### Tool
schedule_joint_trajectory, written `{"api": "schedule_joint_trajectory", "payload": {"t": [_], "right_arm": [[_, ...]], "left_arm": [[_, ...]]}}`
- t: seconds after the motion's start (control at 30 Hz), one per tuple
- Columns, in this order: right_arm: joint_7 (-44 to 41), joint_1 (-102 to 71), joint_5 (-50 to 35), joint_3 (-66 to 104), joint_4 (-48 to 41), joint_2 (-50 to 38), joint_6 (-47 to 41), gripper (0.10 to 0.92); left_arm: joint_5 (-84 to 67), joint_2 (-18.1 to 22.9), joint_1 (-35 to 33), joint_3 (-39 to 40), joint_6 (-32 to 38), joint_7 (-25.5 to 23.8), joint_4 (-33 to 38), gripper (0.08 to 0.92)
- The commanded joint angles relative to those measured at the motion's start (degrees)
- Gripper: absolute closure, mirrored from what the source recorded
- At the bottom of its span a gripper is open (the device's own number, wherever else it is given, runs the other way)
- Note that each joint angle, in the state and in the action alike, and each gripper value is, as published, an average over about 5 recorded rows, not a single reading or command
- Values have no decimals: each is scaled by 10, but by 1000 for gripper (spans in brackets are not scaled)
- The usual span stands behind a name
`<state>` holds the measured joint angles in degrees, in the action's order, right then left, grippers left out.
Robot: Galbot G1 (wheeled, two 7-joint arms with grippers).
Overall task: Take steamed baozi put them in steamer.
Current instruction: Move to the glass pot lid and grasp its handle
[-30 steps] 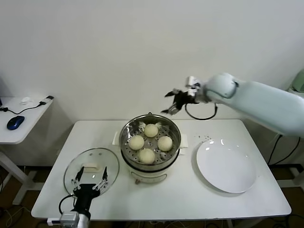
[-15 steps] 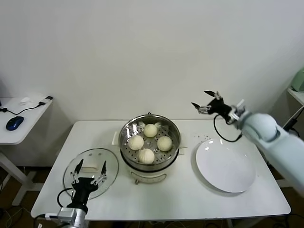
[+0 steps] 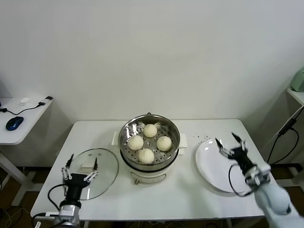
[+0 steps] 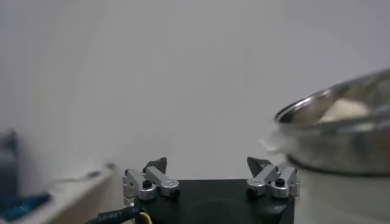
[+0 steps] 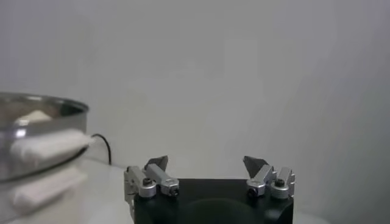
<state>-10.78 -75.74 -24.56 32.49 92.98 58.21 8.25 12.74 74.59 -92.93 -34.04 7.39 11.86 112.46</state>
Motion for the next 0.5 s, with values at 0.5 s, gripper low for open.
{"api": "schedule_joint_trajectory", "payload": {"t": [0.5], "right_arm": [[96,-163,134,35,18,136,43,203]], "left_arm": [[555,-74,46,20,-69,155,-225,177]]}}
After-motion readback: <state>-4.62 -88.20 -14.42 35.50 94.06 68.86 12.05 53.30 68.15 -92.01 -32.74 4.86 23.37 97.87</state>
